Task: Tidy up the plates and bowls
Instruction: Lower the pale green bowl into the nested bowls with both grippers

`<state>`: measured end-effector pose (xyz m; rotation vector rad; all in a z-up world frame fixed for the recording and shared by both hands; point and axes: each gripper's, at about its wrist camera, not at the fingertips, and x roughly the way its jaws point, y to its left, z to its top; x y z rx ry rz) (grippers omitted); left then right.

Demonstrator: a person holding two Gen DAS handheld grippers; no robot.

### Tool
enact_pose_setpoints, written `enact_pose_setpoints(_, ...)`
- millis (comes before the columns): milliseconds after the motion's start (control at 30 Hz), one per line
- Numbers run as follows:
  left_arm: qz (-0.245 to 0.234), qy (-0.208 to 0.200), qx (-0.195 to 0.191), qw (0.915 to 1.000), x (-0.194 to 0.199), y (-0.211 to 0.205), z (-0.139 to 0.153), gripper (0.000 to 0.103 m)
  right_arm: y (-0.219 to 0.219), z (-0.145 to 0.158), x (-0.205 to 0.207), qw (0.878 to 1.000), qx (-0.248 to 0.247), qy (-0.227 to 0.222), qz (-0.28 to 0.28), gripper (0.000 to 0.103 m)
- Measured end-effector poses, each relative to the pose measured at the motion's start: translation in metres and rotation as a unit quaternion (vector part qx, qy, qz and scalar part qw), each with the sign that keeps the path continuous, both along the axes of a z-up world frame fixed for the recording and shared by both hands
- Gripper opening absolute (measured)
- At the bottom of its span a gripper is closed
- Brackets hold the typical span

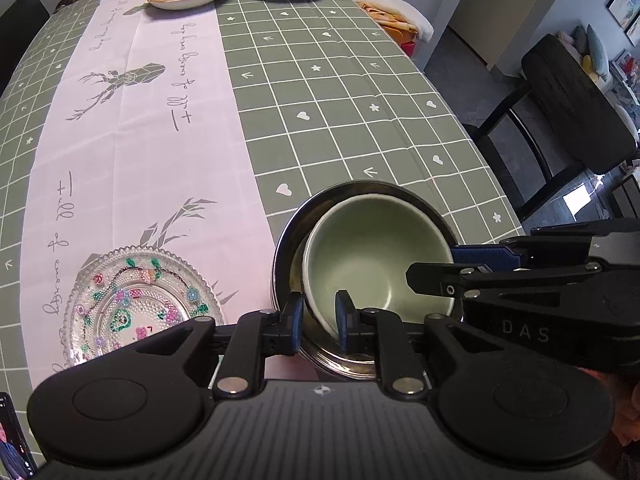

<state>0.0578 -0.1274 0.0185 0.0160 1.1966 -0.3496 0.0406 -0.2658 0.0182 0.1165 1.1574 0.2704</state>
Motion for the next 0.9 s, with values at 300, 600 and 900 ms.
enact_pose_setpoints(300,0.001,-0.029,-0.009,0.9995,0.002,0.006,0.021,0.033,-0.001,0.019,-0.002,1.000,-0.007,-0.030,0.004,0.046)
enact_pose_setpoints(600,-0.017,-0.132,-0.061,0.9892,-0.020,0.025,0.046,0.059,-0.027,0.032,-0.011,0.996,0.041,-0.081,-0.020,0.066)
enact_pose_setpoints(900,0.063,-0.186,-0.121,0.9730,-0.050,0.062,0.027,0.073,-0.050,-0.008,-0.018,0.988,0.102,-0.088,-0.072,0.076)
